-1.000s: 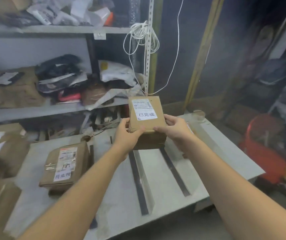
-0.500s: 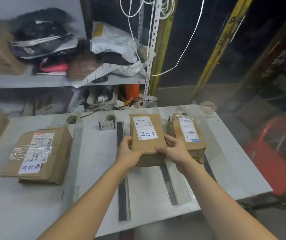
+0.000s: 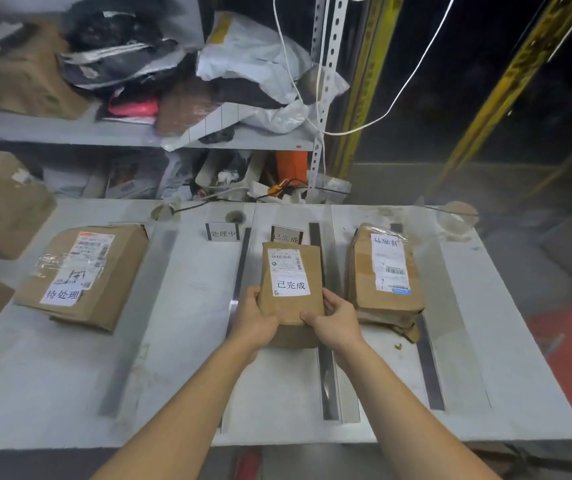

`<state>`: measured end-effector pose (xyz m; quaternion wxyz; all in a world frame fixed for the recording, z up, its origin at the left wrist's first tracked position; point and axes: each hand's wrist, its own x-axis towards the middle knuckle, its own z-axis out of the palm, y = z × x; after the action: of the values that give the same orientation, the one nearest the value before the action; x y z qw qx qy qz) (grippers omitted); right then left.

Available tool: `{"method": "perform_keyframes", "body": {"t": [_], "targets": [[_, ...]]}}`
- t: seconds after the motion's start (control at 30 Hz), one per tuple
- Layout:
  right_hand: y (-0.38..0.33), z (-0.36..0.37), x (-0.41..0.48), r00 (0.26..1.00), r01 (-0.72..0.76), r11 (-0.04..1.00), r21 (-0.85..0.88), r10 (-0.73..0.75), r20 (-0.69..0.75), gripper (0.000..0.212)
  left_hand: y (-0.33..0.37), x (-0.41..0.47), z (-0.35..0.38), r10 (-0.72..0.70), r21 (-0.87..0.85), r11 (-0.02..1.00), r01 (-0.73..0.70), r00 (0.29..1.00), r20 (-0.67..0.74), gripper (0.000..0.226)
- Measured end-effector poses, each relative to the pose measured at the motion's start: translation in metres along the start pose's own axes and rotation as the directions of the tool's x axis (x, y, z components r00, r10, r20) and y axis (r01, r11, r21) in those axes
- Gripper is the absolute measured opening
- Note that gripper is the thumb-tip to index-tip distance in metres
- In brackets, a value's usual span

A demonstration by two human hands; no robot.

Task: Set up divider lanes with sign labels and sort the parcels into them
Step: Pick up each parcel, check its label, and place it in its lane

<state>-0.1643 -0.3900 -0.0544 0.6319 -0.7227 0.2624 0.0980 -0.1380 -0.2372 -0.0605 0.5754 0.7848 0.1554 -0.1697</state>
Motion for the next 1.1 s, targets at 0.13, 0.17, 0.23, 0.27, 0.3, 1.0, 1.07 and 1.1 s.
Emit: {"method": "perform_keyframes", "body": {"t": [0.13, 0.17, 0.23, 0.27, 0.3, 1.0, 1.07, 1.1], "targets": [[0.004, 0.009, 0.006, 0.999, 0.028, 0.995, -0.099, -0.030, -0.014, 0.056, -0.007, 0.003, 0.004, -0.008, 0.043, 0.999, 0.008, 1.000, 0.017, 0.045], [0.004, 0.011, 0.006, 0.999, 0.028, 0.990, -0.138, -0.030, -0.018, 0.057, -0.008, 0.004, 0.004, -0.007, 0.066, 0.998, 0.006, 1.000, 0.020, 0.046], [0.002, 0.013, 0.002, 0.999, 0.010, 0.979, -0.204, -0.018, -0.039, 0.062, -0.010, 0.001, 0.004, 0.022, 0.133, 0.991, -0.023, 1.000, 0.008, 0.047], [0.002, 0.013, 0.002, 0.999, 0.005, 0.973, -0.229, -0.017, -0.047, 0.062, -0.010, -0.001, 0.004, 0.050, 0.161, 0.986, -0.049, 0.999, -0.001, 0.047], [0.001, 0.013, 0.001, 0.999, 0.005, 0.968, -0.249, -0.018, -0.049, 0.062, -0.008, -0.003, 0.003, 0.092, 0.184, 0.979, -0.089, 0.996, -0.004, 0.049], [-0.116, 0.009, -0.089, 0.770, 0.599, 0.435, -0.673, -0.544, 0.333, 0.063, 0.078, -0.110, -0.125, 0.439, 0.721, 0.657, -0.221, 0.889, -0.128, 0.085], [-0.123, 0.031, -0.104, 0.729, 0.642, 0.318, -0.698, -0.534, 0.427, 0.066, 0.073, -0.129, -0.149, 0.455, 0.800, 0.575, -0.170, 0.879, -0.141, 0.085], [-0.125, 0.044, -0.112, 0.712, 0.662, 0.280, -0.695, -0.522, 0.469, 0.067, 0.071, -0.139, -0.160, 0.457, 0.827, 0.547, -0.131, 0.874, -0.163, 0.084]]}}
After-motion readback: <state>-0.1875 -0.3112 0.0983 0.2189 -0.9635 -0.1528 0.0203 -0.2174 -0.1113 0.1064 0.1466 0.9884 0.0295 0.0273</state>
